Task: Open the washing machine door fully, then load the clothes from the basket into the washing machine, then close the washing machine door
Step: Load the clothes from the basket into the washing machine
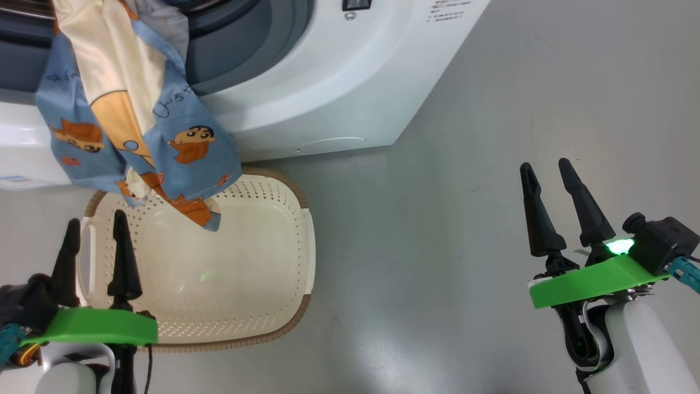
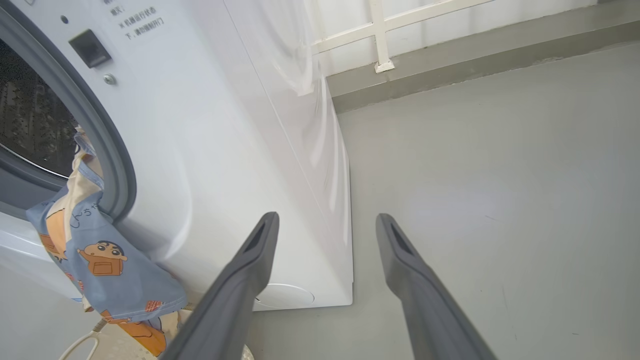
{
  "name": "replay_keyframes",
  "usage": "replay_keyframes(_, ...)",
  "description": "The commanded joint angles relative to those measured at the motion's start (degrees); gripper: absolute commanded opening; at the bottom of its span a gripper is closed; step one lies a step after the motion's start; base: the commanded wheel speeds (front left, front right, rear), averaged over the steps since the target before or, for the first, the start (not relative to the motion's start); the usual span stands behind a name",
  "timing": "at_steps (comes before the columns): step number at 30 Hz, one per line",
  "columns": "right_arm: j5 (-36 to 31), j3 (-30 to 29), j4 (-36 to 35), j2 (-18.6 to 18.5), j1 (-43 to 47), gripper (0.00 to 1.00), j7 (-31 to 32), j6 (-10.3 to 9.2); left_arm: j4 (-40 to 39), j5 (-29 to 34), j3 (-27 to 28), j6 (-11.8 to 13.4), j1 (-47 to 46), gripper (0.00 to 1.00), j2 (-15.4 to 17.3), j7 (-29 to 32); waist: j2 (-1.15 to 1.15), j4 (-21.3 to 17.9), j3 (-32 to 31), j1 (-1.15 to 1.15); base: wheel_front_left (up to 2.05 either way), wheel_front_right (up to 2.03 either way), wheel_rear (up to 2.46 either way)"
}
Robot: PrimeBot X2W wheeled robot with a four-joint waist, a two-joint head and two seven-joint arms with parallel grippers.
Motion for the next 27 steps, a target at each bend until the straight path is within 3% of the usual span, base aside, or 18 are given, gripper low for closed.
replay_keyframes(1,0.2,1.4,-1.2,-0.3,1.3,1.0,-0.3,0.14,-1.3,0.1,1.9,-0.1,1.1,1.0,0.9,-0.3,0.0,0.0,0.0,0.0,0.0,0.0,0.0)
replay_keyframes(14,0.3,1.8,-1.5,-0.3,0.5,1.0,-0.3,0.14,5.6,-2.5,-0.6,-0.1,-3.7,1.0,1.2,-0.3,0.0,-0.1,1.7,0.0,0.0,0.0,0.0)
replay_keyframes(27,0.0,1.7,-2.1,0.2,-1.5,1.0,-0.3,0.14,24.5,-5.2,-3.7,-0.1,-17.9,1.0,4.1,-0.3,0.0,-0.9,5.9,0.0,0.0,0.0,0.0)
